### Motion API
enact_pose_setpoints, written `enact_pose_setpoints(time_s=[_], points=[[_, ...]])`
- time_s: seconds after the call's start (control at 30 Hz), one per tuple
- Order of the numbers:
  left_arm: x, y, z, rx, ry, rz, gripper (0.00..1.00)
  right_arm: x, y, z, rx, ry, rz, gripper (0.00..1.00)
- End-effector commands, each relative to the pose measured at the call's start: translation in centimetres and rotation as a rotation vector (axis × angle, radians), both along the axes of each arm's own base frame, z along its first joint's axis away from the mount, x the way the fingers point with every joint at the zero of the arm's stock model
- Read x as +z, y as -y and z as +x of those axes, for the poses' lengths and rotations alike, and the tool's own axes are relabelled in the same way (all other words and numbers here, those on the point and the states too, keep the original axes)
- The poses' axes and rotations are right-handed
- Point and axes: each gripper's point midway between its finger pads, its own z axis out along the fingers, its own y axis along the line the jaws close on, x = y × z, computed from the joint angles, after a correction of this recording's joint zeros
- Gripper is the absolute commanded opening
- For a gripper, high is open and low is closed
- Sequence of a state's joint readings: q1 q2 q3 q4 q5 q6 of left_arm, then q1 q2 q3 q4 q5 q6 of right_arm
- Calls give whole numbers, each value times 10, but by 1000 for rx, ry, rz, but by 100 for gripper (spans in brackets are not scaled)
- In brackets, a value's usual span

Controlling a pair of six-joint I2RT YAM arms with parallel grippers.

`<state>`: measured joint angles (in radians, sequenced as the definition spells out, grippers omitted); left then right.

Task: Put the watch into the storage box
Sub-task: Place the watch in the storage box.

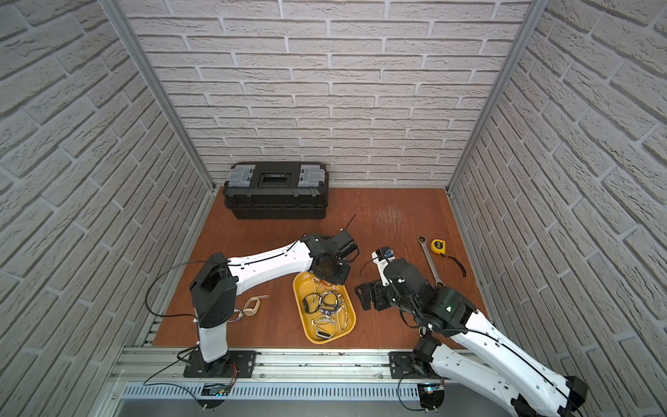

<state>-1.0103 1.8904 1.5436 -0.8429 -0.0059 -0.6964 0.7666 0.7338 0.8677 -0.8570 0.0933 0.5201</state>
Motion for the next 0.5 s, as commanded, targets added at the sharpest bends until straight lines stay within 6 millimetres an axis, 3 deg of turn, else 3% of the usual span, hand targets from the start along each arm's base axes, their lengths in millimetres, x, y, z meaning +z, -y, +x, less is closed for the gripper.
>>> enact_pose_setpoints(time_s=[0.0, 0.17, 0.47], points=[[17, -17, 0, 28, 47, 26, 4, 15, -2, 5, -16, 40, 36, 100], [22, -26, -6, 36, 43, 25, 4, 12, -5, 5, -9, 26, 42, 100], [-8, -31, -13, 35, 2, 56, 3, 6, -16, 9, 9, 5, 58, 100]])
